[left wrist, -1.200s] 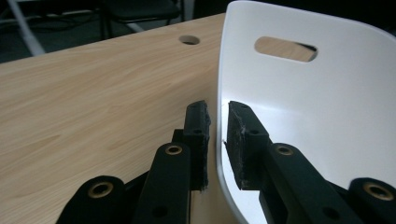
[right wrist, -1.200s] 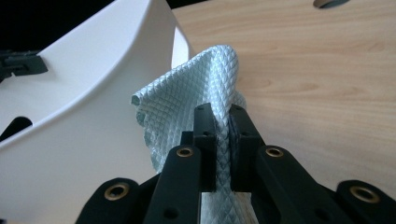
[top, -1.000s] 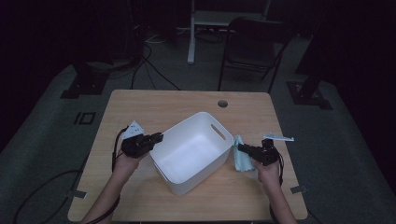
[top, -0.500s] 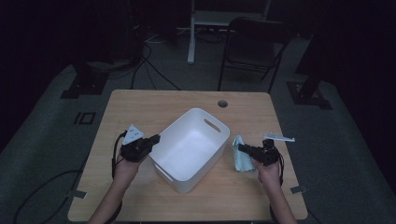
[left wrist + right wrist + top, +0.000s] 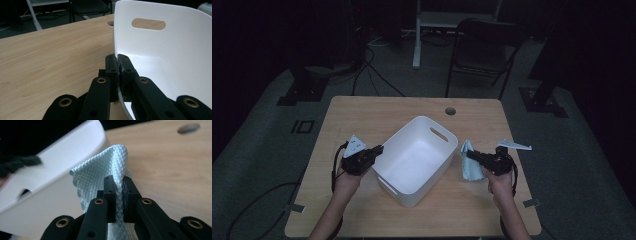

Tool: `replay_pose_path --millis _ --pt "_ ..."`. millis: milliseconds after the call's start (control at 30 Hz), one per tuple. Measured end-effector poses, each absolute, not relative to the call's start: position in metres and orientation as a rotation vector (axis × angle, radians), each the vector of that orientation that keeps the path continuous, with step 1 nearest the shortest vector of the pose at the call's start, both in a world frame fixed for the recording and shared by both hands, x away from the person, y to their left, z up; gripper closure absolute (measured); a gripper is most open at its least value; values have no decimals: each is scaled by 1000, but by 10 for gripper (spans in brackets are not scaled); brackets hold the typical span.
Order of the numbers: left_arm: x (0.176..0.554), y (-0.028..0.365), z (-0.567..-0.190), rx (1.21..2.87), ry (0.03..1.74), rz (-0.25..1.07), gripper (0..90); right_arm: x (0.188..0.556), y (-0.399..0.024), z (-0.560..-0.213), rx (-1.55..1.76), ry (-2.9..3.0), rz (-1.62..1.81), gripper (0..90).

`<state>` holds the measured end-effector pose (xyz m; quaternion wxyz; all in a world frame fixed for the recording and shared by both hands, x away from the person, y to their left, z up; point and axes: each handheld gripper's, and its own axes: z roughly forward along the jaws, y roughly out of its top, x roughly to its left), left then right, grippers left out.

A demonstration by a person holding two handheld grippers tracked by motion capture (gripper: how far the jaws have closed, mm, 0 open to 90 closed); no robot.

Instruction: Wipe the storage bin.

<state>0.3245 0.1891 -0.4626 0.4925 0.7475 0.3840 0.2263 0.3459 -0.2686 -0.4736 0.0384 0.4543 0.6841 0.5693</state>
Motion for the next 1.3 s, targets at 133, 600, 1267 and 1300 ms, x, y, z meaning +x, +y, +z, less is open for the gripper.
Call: replay_pose_path --millis 133,600,1267,1300 --pt "325 189 -463 1820 929 550 874 341 -268 -456 1322 2054 1812 840" --pt "326 190 -463 1839 899 543 872 361 -238 -472 1327 2117 1700 839" --pt "329 190 -463 1864 848 542 872 364 -236 -485 1371 2153 1658 840" --pt "329 190 -463 1862 847 541 871 365 -236 -487 1378 2157 1655 840"
